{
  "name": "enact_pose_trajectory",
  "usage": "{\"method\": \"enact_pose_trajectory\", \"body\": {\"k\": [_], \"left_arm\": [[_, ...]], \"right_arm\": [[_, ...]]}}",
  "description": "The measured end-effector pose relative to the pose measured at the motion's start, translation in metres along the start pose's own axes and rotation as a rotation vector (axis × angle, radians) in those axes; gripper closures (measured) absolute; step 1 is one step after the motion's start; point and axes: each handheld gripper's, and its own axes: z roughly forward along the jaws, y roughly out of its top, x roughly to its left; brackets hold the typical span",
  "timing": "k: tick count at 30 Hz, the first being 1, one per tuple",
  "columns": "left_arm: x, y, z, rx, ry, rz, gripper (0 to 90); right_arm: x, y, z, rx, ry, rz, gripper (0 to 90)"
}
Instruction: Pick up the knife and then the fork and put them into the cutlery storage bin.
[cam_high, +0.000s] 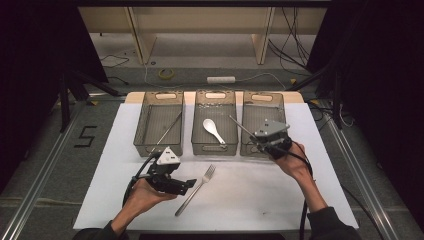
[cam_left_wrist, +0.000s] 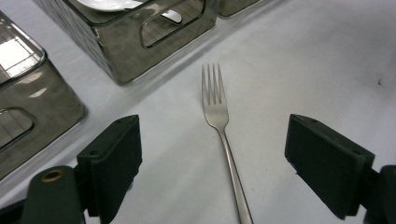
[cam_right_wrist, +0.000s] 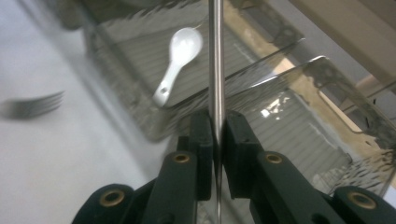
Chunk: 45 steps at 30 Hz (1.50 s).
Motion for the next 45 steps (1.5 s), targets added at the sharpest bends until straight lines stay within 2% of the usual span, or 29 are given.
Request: {"method": "enact_pose_trajectory", "body": {"k": [5,9,12,15,22,30,42,44,45], "left_arm": [[-0.001,-0.005,-0.002,-0.023,0.005,-0.002,16.9],[-0.002,-0.007,-0.006,-0.054,0.007,-0.003,16.5],[-0.001,-0.008,-0.007,-0.069,0.001,-0.005,16.5],[-0.002,-0.01,-0.006,-0.051,-0.001,-0.002,16.4],[-0.003,-0.01,-0.006,-0.05,-0.002,-0.001,16.4],[-0.003,-0.011,-0.007,-0.06,-0.001,0.0,16.2],[-0.005,-0.011,-0.006,-0.053,-0.009,0.001,15.8],[-0.005,-0.011,-0.005,-0.048,-0.01,0.006,15.8],[-0.005,-0.011,-0.005,-0.046,-0.01,0.007,15.8]], "right_arm": [[-0.025,0.011,0.01,0.009,-0.019,0.099,83.7],[-0.043,0.016,0.02,0.009,-0.025,0.151,83.7],[-0.051,0.018,0.028,0.009,-0.024,0.187,83.7],[-0.059,0.019,0.037,0.025,-0.031,0.215,83.7],[-0.075,0.024,0.057,0.059,-0.052,0.284,83.6],[-0.087,0.019,0.074,0.099,-0.089,0.356,83.5],[-0.09,0.003,0.088,0.176,-0.117,0.436,82.7],[-0.09,0.001,0.09,0.187,-0.122,0.456,80.1],[-0.09,0.001,0.09,0.179,-0.113,0.476,74.0]]}}
